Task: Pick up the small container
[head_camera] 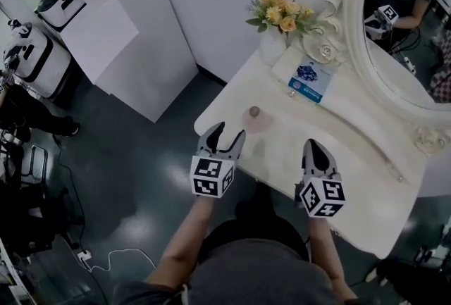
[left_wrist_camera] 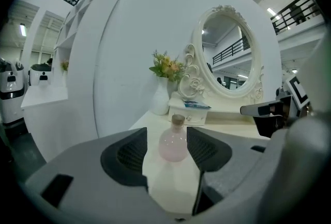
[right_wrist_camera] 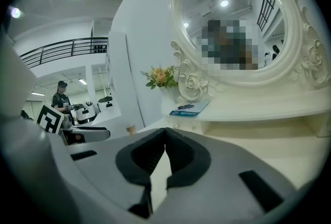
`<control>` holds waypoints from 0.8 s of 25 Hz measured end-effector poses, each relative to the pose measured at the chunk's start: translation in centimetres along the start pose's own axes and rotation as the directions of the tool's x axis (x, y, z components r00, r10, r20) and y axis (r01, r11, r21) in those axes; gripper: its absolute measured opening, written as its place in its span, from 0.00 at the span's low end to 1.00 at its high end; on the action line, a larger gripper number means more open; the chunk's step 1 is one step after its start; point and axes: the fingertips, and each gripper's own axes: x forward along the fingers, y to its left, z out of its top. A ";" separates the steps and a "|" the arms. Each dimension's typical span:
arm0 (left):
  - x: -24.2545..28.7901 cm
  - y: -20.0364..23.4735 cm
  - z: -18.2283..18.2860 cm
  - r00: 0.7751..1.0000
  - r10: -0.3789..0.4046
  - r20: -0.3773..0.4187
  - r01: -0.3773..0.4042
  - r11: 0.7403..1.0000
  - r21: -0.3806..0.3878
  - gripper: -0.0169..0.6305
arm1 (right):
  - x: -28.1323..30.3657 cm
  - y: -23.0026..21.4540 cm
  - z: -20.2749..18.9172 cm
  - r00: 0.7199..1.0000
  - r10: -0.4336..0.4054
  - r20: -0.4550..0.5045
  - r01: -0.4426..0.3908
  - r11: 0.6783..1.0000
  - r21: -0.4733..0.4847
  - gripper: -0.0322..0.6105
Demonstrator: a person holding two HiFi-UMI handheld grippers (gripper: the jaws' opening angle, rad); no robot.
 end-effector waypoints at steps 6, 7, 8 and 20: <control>3.3 -1.1 0.5 0.999 -0.040 -0.022 0.040 0.999 0.015 0.38 | 1.0 -2.1 0.5 0.999 -0.033 0.005 0.033 0.999 0.017 0.06; 3.8 -1.3 0.5 0.999 -0.047 -0.027 0.047 0.999 0.020 0.38 | 1.0 -2.4 0.5 0.999 -0.038 0.006 0.038 0.999 0.021 0.06; 4.3 -1.6 0.5 0.998 -0.053 -0.033 0.053 0.998 0.024 0.38 | 1.1 -2.7 0.6 0.999 -0.044 0.007 0.043 0.999 0.025 0.06; 8.6 -2.8 0.1 0.993 -0.074 -0.097 0.079 0.996 0.051 0.38 | 1.3 -5.6 0.1 0.995 -0.095 -0.011 0.096 0.994 0.055 0.06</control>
